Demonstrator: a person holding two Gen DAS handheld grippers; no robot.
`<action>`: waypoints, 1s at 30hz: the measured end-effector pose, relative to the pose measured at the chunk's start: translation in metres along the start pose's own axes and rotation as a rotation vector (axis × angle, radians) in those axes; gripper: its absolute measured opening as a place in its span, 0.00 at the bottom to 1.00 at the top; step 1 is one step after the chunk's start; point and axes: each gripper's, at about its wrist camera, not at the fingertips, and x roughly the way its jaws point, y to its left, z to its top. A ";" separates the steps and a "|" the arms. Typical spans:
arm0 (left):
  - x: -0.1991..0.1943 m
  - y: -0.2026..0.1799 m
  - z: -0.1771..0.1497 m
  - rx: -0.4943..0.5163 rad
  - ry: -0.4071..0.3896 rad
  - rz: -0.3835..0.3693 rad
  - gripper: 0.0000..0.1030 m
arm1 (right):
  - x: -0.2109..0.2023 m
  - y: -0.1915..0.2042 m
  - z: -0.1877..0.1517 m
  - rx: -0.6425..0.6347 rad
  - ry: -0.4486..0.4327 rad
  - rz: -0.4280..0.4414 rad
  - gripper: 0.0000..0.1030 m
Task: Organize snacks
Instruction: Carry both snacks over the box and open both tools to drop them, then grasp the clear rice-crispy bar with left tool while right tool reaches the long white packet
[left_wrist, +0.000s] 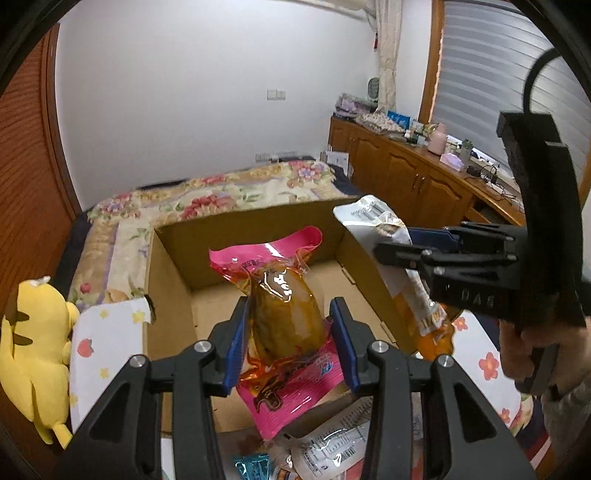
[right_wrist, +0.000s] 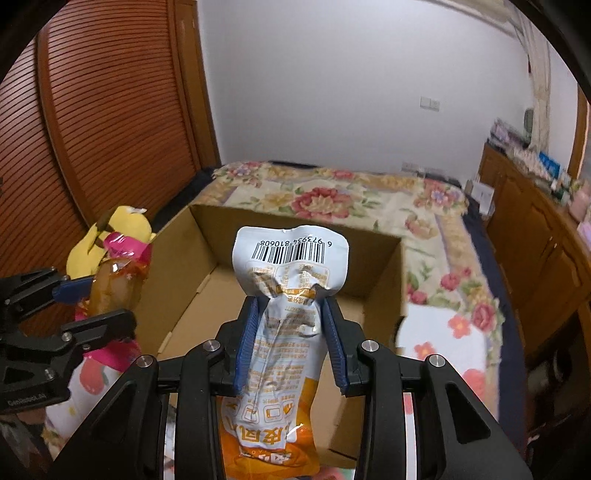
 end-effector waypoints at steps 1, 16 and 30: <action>0.004 0.003 0.000 -0.007 0.009 -0.003 0.40 | 0.004 0.001 -0.001 -0.001 0.007 -0.007 0.33; 0.025 0.003 -0.019 -0.013 0.056 0.045 0.58 | 0.039 0.007 -0.012 0.020 0.100 -0.008 0.39; -0.041 0.005 -0.061 0.020 -0.089 0.036 0.83 | -0.041 0.028 -0.053 -0.032 -0.061 0.136 0.47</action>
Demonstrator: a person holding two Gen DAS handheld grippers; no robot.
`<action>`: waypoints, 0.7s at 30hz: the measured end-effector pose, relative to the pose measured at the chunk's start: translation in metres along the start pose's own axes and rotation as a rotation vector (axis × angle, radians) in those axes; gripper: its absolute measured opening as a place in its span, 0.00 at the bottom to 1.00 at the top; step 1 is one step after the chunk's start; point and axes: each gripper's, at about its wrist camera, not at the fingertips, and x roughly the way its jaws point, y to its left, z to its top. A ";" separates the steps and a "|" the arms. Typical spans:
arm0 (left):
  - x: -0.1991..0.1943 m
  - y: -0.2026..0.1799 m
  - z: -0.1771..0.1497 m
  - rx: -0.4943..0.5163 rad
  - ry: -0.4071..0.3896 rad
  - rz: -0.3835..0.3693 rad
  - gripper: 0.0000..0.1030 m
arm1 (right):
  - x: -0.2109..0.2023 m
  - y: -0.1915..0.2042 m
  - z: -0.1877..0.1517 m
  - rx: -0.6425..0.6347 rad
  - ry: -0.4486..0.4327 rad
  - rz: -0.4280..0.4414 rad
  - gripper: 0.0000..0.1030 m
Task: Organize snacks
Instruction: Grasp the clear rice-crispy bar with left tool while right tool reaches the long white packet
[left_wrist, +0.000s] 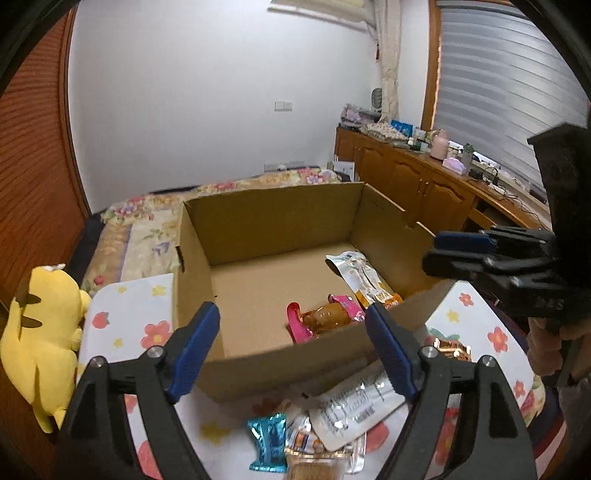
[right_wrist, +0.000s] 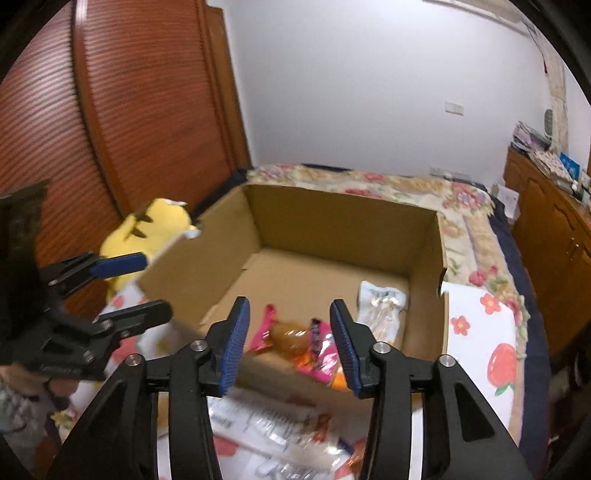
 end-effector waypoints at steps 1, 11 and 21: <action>-0.005 -0.001 -0.003 0.003 -0.011 0.001 0.88 | -0.005 0.004 -0.005 -0.009 -0.007 0.010 0.49; -0.028 -0.002 -0.052 -0.014 -0.035 -0.025 0.97 | -0.008 0.031 -0.072 -0.090 0.025 0.040 0.66; -0.020 0.001 -0.108 -0.044 0.050 -0.037 0.97 | 0.030 0.038 -0.111 -0.137 0.132 0.039 0.68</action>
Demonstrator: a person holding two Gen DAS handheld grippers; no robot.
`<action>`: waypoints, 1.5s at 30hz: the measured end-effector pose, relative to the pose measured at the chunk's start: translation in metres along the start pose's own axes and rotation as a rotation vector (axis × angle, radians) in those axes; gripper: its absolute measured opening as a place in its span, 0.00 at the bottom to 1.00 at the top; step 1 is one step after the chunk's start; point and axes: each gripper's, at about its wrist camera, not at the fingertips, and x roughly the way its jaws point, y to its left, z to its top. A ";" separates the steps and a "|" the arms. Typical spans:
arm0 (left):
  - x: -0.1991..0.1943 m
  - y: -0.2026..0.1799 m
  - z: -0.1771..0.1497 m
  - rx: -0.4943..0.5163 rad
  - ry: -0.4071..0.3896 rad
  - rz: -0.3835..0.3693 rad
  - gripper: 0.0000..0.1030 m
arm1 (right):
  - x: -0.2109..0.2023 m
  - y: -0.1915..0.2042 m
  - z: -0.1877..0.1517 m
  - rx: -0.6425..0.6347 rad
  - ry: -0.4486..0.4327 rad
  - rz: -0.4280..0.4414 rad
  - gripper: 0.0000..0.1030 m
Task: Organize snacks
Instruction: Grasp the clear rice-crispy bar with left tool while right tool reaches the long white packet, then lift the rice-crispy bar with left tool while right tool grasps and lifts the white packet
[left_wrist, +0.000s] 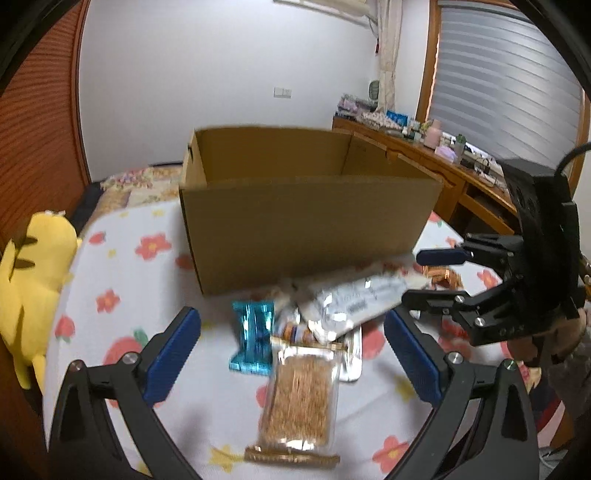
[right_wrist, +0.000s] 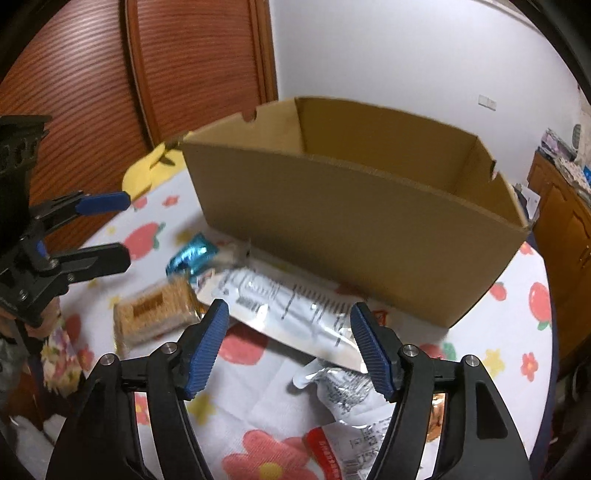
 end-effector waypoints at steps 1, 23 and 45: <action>0.001 -0.001 -0.004 0.001 0.009 -0.003 0.97 | 0.003 0.001 -0.001 -0.009 0.010 -0.003 0.68; 0.025 -0.009 -0.049 -0.010 0.144 -0.047 0.88 | 0.043 0.020 -0.016 -0.169 0.085 -0.173 0.68; 0.022 -0.008 -0.061 -0.008 0.150 -0.004 0.42 | 0.069 0.017 -0.003 -0.165 0.131 -0.179 0.69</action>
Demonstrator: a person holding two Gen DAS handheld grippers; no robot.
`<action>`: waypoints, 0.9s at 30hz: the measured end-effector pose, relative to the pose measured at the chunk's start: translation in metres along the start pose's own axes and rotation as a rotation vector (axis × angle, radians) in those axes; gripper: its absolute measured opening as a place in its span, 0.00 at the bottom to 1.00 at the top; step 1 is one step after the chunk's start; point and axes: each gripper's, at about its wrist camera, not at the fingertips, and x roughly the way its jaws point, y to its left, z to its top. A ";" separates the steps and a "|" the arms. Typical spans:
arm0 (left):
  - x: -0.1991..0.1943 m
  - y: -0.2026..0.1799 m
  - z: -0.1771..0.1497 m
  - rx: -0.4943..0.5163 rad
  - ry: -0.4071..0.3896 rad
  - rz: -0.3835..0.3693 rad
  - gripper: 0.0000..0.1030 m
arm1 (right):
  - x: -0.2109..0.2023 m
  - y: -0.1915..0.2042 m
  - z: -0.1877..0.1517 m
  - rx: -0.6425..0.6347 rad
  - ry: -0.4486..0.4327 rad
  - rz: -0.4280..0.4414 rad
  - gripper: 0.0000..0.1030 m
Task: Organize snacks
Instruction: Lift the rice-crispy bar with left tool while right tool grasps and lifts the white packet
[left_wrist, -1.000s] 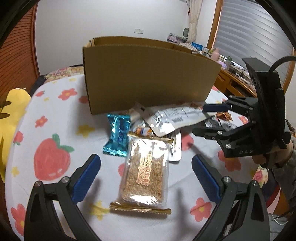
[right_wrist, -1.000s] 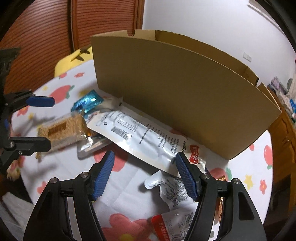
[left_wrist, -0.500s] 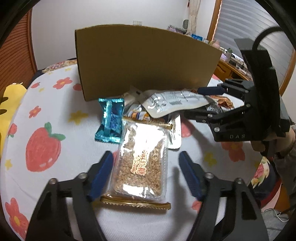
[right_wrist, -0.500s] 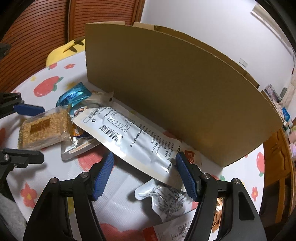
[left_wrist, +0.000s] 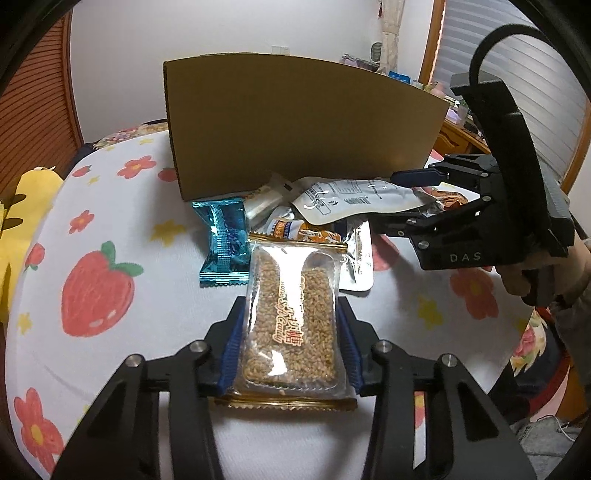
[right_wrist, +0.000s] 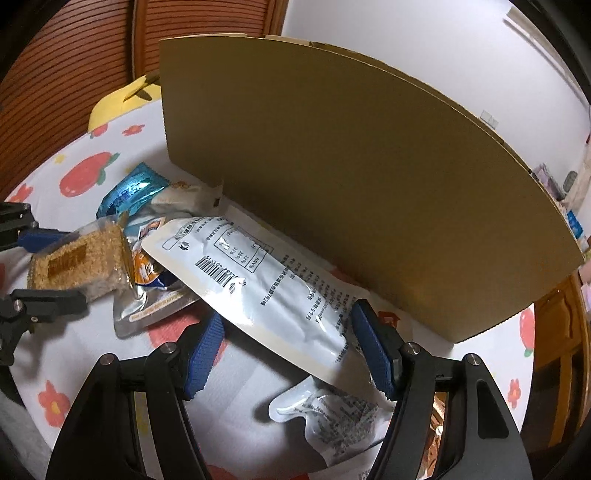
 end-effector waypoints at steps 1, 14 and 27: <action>0.000 0.000 0.000 -0.003 0.000 -0.001 0.42 | 0.000 0.000 0.000 0.001 -0.001 0.001 0.69; -0.008 -0.001 -0.010 -0.028 -0.017 -0.016 0.42 | -0.021 0.001 -0.009 -0.017 -0.054 -0.040 0.33; -0.009 -0.004 -0.012 -0.023 -0.023 0.000 0.42 | -0.060 0.000 -0.025 0.052 -0.151 0.016 0.25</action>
